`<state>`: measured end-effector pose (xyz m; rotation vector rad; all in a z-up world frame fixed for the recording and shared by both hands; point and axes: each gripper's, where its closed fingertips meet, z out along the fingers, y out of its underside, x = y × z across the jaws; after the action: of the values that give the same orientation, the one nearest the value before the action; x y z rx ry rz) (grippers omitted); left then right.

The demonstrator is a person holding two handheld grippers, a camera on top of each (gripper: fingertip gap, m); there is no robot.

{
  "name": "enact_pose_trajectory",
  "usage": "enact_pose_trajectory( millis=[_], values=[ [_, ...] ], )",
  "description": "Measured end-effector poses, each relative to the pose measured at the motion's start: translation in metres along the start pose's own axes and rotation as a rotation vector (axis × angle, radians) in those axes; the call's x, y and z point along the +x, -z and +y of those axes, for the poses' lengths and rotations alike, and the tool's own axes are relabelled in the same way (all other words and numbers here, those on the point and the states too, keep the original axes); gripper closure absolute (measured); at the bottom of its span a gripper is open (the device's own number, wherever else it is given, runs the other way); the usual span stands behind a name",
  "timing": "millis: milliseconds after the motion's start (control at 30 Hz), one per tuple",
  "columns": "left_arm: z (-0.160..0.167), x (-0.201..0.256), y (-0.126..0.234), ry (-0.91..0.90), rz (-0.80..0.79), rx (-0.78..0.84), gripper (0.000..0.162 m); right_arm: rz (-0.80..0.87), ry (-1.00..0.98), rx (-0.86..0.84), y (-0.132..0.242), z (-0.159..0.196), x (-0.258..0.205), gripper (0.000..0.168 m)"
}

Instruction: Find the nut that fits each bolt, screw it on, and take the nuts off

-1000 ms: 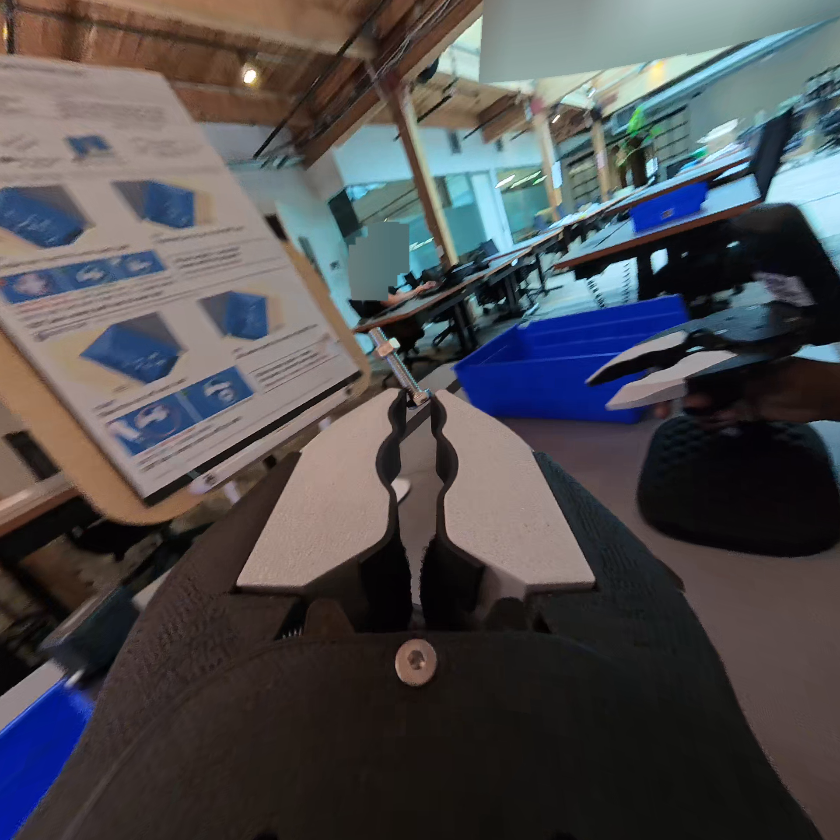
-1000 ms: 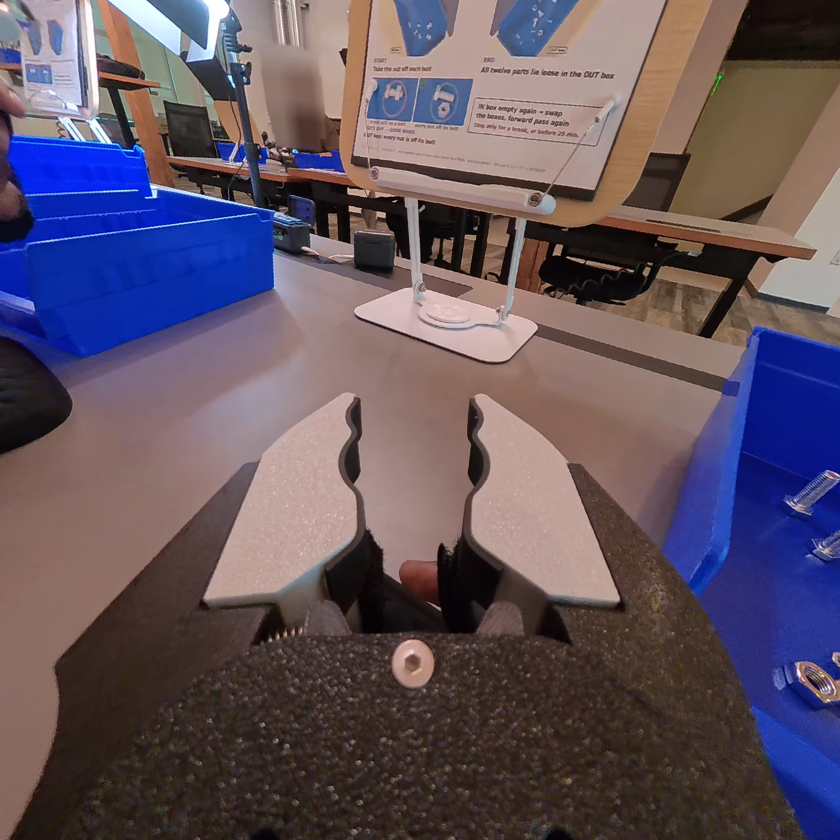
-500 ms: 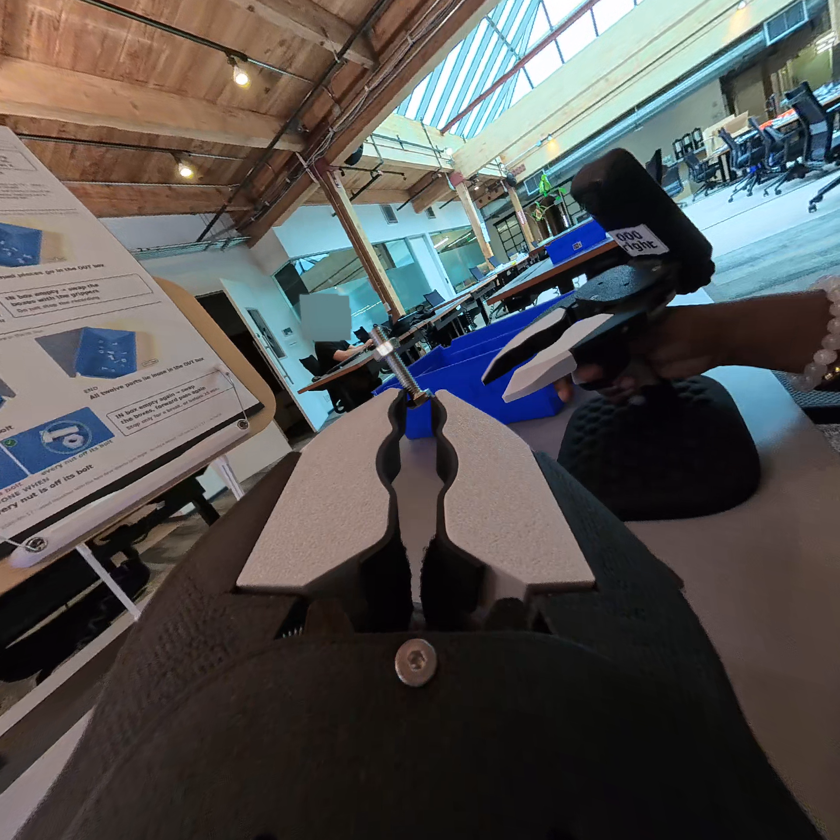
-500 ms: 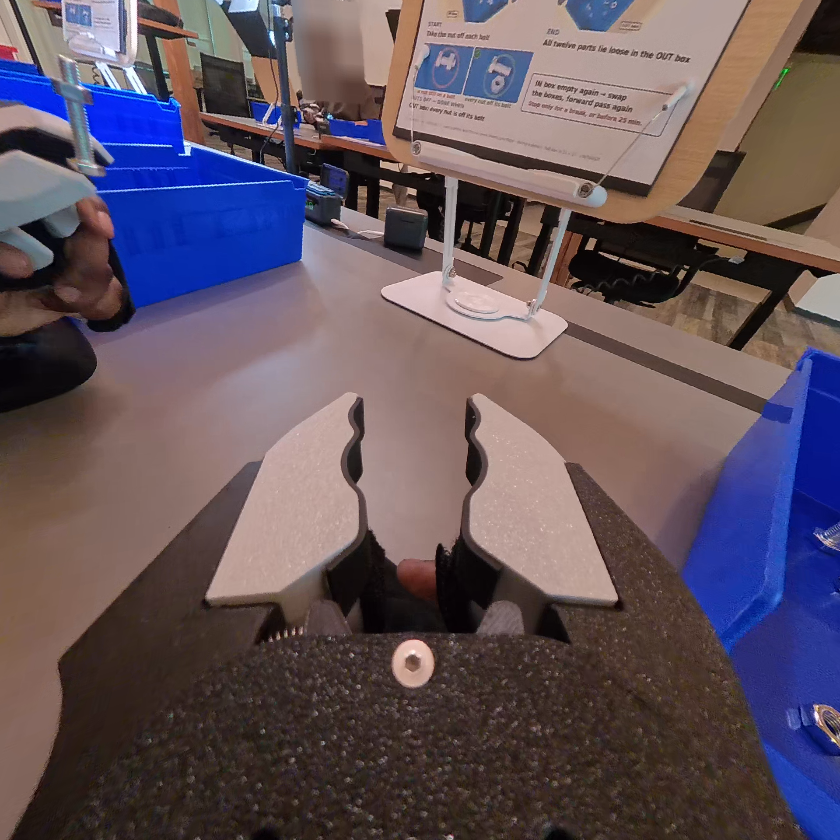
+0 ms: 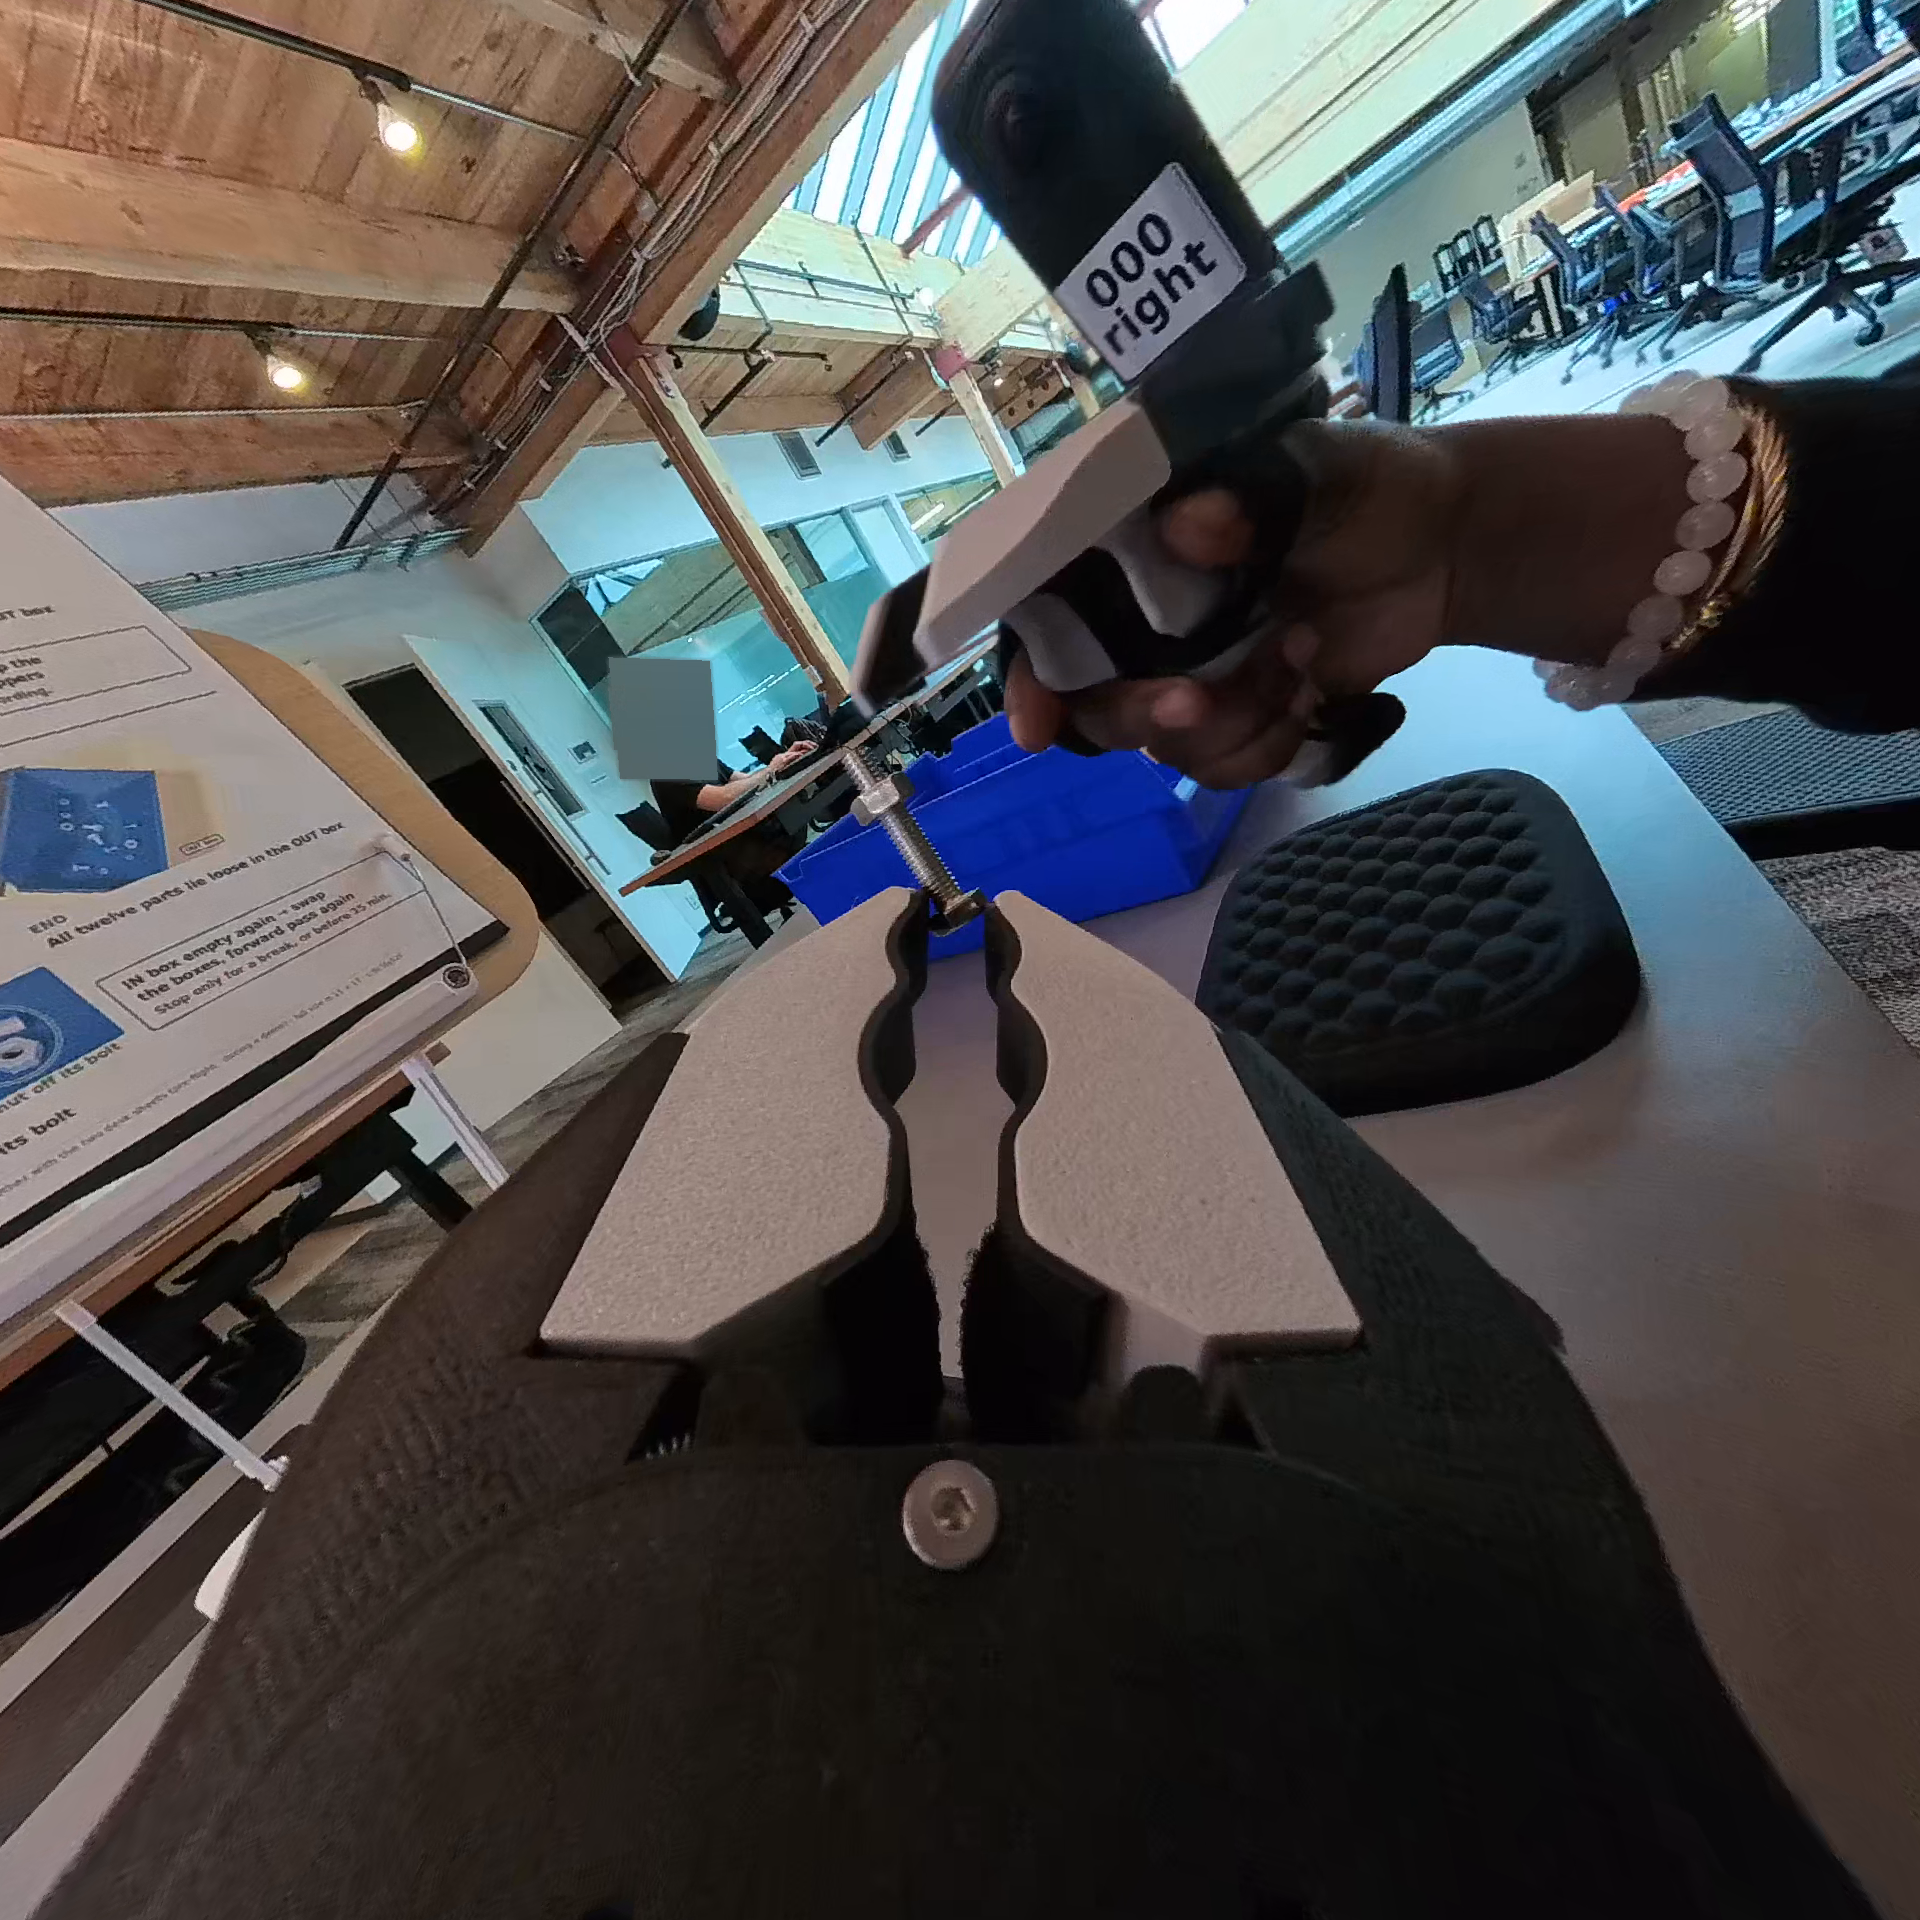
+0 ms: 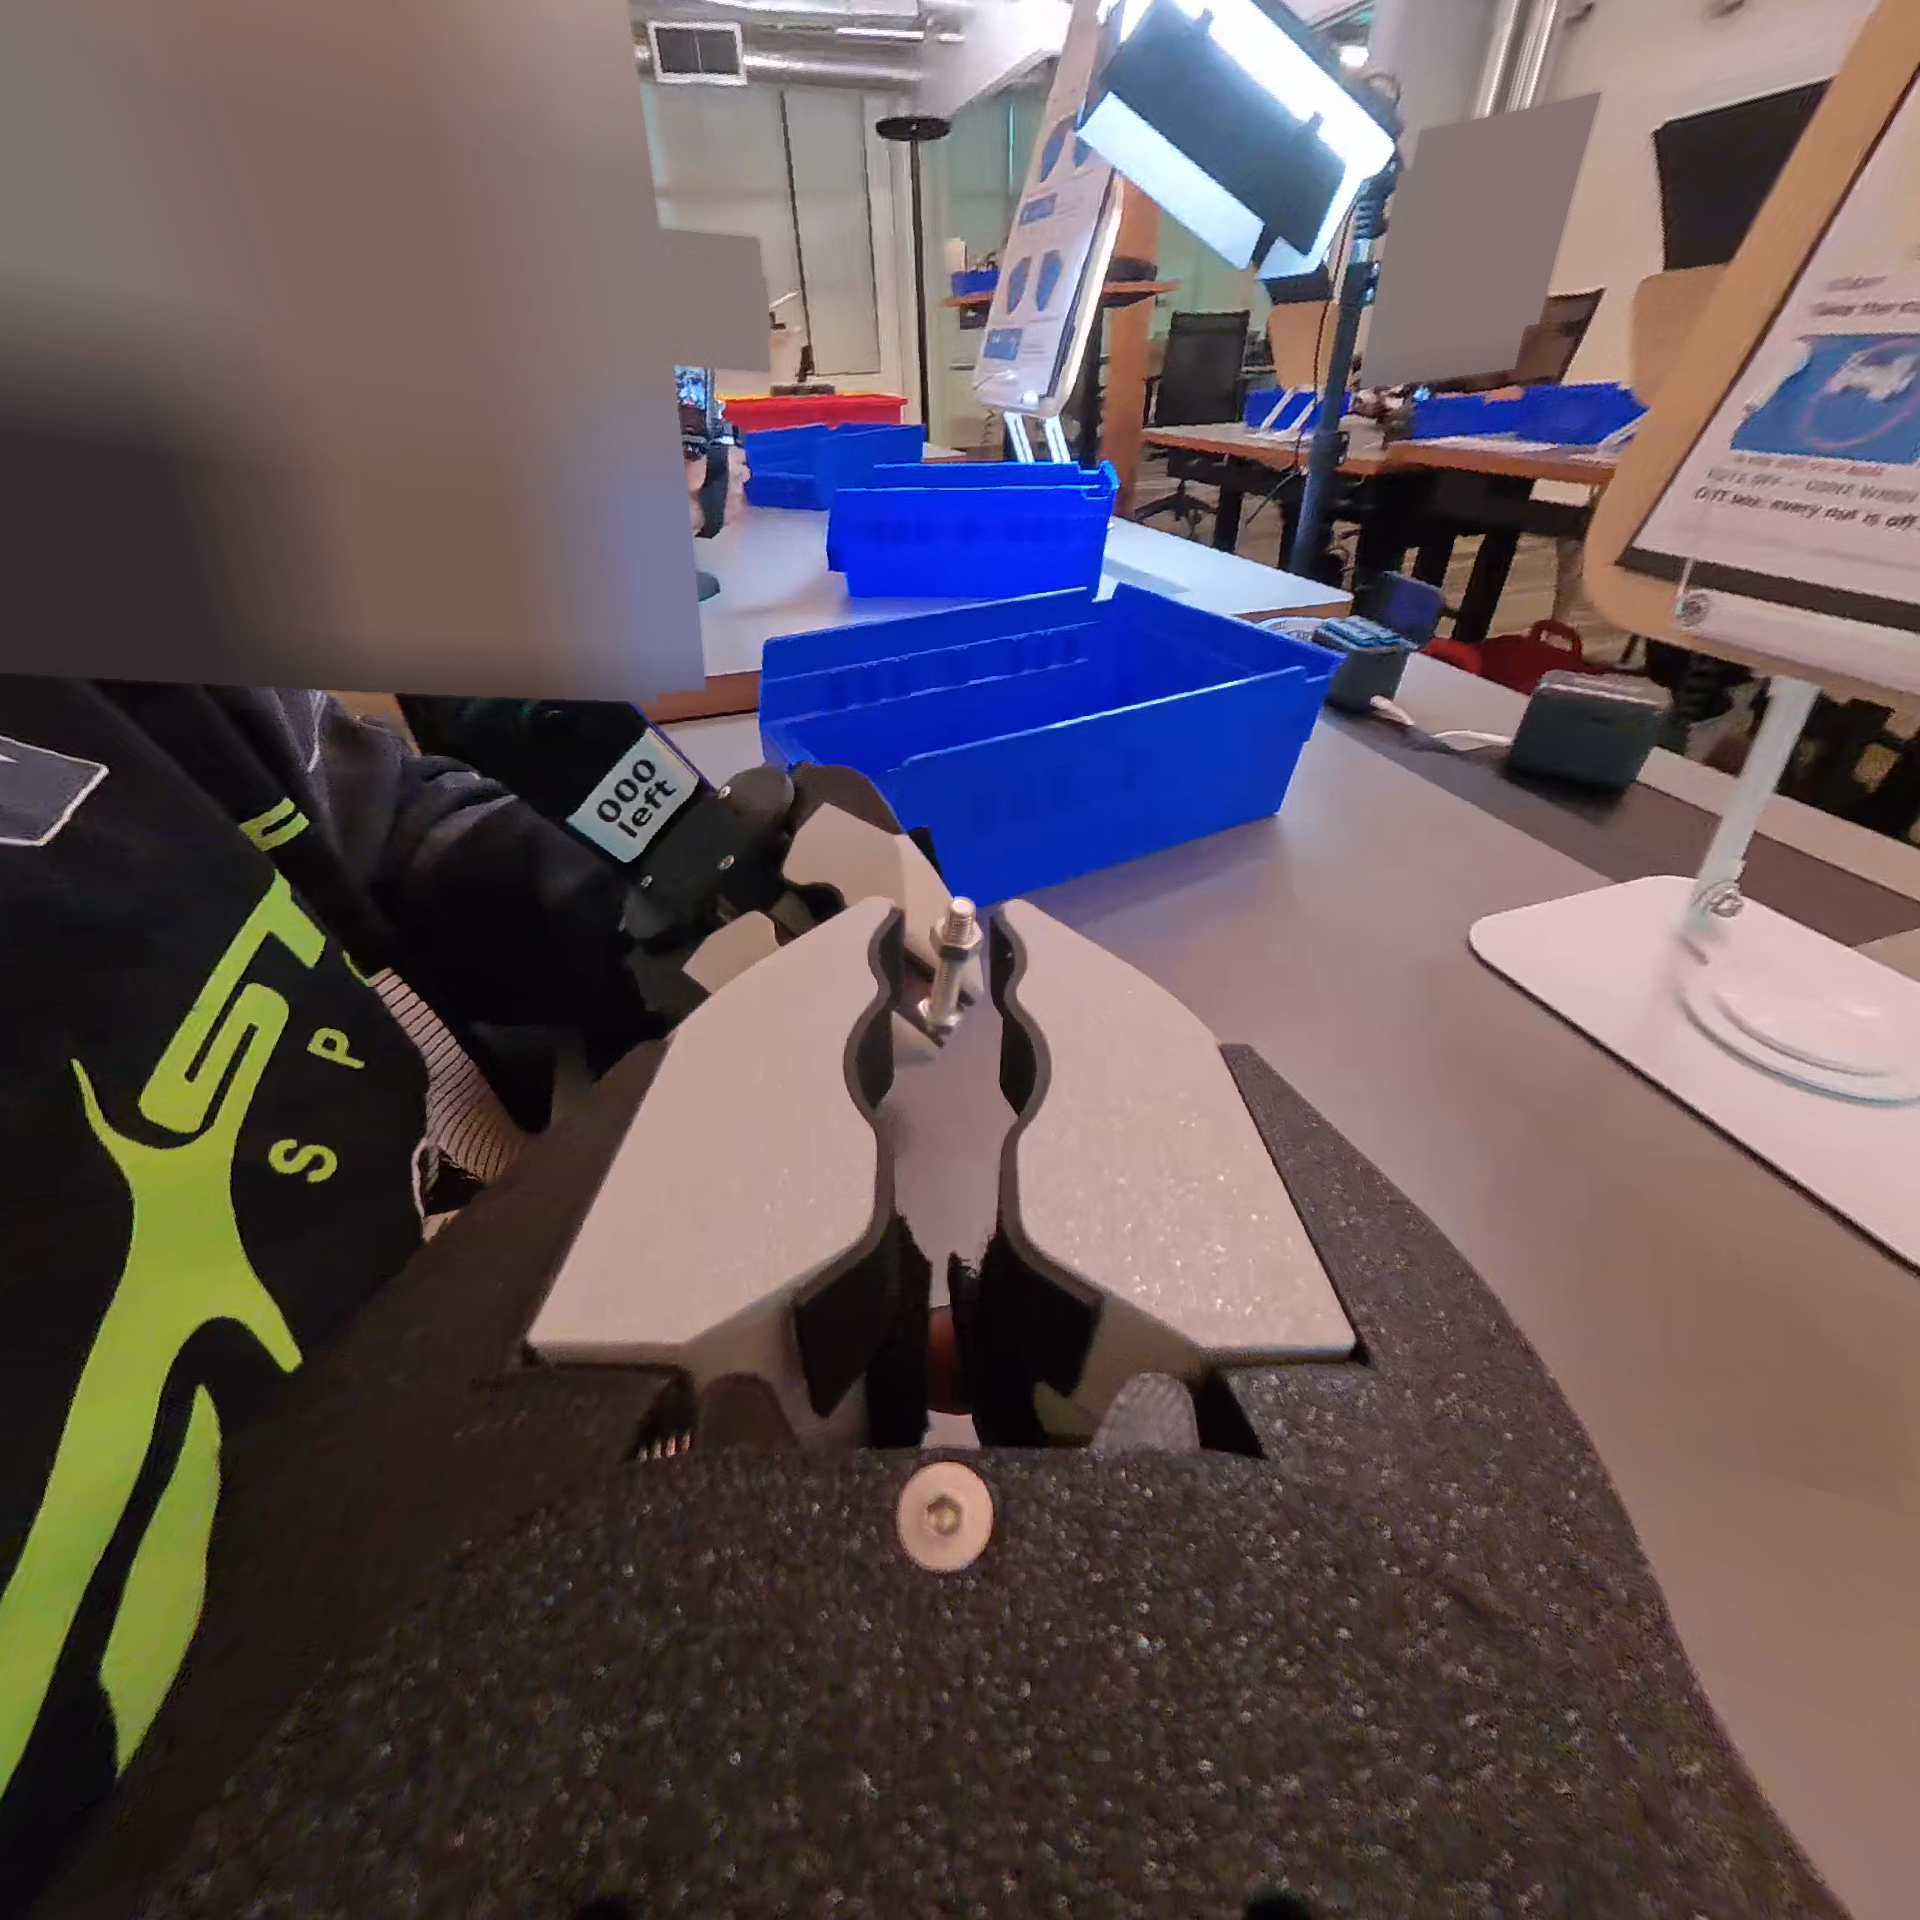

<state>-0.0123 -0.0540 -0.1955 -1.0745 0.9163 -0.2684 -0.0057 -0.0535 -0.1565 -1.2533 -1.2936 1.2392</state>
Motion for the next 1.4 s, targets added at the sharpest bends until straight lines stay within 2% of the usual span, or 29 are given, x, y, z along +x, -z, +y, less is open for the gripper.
enact_pose_trajectory(
  millis=[500,633,733,833,967,1400],
  values=[
    [0.005,0.003,-0.002,0.029,0.017,-0.026,0.151,-0.007,-0.004,-0.046,-0.016,0.011,0.006,0.163],
    [0.016,0.005,-0.005,0.188,0.056,-0.103,0.138,0.040,0.041,-0.037,-0.014,0.010,0.011,0.163],
    [0.024,0.012,-0.008,0.379,0.126,-0.164,0.132,0.052,0.056,-0.021,-0.015,0.011,0.013,0.163],
    [0.027,0.010,-0.009,0.539,0.146,-0.180,0.132,0.064,0.053,-0.030,-0.018,0.017,0.014,0.163],
    [0.033,0.012,-0.008,0.664,0.183,-0.204,0.135,0.062,0.085,-0.034,-0.021,0.023,0.012,0.163],
    [0.033,0.017,-0.008,0.653,0.219,-0.203,0.150,0.001,0.081,-0.056,-0.027,0.031,0.006,0.163]
  ],
)
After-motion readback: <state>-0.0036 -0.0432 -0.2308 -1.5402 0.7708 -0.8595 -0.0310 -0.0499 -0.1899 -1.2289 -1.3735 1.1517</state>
